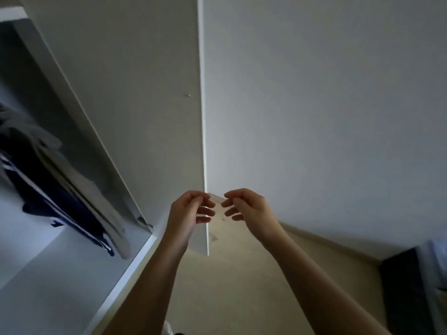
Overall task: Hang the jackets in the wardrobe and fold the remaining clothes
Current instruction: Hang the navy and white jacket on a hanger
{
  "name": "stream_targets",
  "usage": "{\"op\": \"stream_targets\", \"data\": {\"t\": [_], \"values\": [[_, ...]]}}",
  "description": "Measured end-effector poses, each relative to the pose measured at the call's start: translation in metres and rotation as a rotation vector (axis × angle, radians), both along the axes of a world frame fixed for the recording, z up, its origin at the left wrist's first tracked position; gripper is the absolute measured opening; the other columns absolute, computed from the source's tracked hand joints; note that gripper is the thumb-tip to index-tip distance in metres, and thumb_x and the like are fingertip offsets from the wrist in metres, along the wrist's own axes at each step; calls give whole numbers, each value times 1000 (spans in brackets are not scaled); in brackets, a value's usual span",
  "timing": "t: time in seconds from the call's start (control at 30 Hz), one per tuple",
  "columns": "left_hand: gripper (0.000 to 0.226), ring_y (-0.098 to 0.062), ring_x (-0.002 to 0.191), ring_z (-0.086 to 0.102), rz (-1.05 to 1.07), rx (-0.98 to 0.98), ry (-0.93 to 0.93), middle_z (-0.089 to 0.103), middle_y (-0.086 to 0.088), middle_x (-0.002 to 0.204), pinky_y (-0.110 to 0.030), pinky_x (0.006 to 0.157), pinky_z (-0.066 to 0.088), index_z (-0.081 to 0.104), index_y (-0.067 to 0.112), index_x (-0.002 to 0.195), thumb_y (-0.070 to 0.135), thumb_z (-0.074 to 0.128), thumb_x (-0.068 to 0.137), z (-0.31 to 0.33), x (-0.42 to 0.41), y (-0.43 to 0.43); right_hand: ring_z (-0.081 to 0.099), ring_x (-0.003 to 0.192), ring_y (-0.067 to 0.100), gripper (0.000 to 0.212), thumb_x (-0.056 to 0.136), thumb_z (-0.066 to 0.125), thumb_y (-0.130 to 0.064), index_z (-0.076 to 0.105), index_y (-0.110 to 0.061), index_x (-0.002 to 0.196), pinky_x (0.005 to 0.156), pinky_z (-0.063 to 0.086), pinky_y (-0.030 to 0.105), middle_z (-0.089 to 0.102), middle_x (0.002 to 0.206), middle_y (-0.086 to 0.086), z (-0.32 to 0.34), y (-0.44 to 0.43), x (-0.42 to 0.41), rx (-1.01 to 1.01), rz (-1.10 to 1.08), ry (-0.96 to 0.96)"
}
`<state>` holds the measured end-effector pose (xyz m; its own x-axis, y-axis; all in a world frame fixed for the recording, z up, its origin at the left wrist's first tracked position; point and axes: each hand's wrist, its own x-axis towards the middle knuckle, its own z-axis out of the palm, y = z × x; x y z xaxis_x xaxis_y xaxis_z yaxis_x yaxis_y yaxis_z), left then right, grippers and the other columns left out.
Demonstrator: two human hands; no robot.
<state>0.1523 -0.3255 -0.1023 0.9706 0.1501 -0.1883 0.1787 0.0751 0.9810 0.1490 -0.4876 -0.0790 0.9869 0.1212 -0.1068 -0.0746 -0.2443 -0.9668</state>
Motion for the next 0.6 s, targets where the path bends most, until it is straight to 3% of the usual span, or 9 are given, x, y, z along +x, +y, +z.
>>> {"op": "stream_targets", "data": {"t": [0.17,0.3,0.43,0.6], "values": [[25,-24,64,68,-105,-9,-33,71,-7,73,-28,55,55,65,10,82,6,44,96,9,0,-58,67,71,7,27,97,43,-6,65,-22,94,67,54,22,71,81,-6,5,-62,-25,3,-117,6],[24,-22,63,68,-86,-3,-85,71,-7,73,-27,54,55,64,9,82,5,44,95,11,3,-50,66,70,7,26,97,42,-6,65,-20,95,69,55,24,71,82,-5,1,-61,-23,-9,-107,37],[24,-20,63,68,113,48,-75,70,-5,73,-25,56,55,64,11,81,6,46,97,7,2,16,67,69,7,29,96,43,-6,65,-23,90,68,54,26,71,81,-6,-2,-11,-2,-34,18,55],[23,-21,69,63,380,57,-4,65,-8,79,-26,62,52,60,10,83,4,44,98,-10,-8,162,65,69,9,32,94,42,-2,63,-26,87,64,50,22,70,81,-7,0,106,34,-78,287,32]]}}
